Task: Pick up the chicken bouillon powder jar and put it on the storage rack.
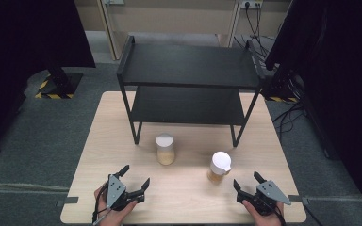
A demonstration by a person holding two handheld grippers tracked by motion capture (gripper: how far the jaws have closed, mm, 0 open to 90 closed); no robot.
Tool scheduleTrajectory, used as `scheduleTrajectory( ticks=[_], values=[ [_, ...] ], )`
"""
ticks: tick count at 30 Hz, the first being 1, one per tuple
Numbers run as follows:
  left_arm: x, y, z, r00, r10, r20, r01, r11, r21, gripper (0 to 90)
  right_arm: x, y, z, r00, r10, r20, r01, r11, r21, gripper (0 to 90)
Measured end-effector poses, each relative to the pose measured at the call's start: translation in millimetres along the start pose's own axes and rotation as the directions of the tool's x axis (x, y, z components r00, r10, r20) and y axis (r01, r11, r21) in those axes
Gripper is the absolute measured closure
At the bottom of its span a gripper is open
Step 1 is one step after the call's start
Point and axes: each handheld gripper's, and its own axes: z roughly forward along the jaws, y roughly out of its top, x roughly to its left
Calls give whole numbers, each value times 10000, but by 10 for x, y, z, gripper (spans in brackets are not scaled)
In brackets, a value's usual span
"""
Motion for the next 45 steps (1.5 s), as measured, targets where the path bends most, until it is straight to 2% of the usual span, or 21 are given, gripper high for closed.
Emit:
scheduleTrajectory(
  ticks=[2, 8, 19, 37, 45],
  values=[
    [7, 2, 8, 10000, -69, 29, 69, 10000, -13, 107, -2, 0, 0, 10000, 15, -9, -15, 10000, 1, 142],
    [-1, 73, 67, 9994, 113, 318, -108, 9998, -151, 107, -8, 1, 1, 10000, 58, -28, -58, 10000, 5, 141],
    [-16, 230, 270, 9980, 288, 562, -267, 9989, -379, 109, 0, 11, 5, 10000, 17, -6, -17, 10000, 61, 141],
    [-13, 418, 673, 9972, 371, 651, -359, 9992, -195, 143, -13, 11, 8, 9999, 84, -108, -83, 10000, 54, 138],
    [-20, 499, 802, 9976, 314, 614, -303, 9993, -198, 153, -18, 22, 13, 9998, 87, -158, -85, 9999, 114, 136]
  ],
)
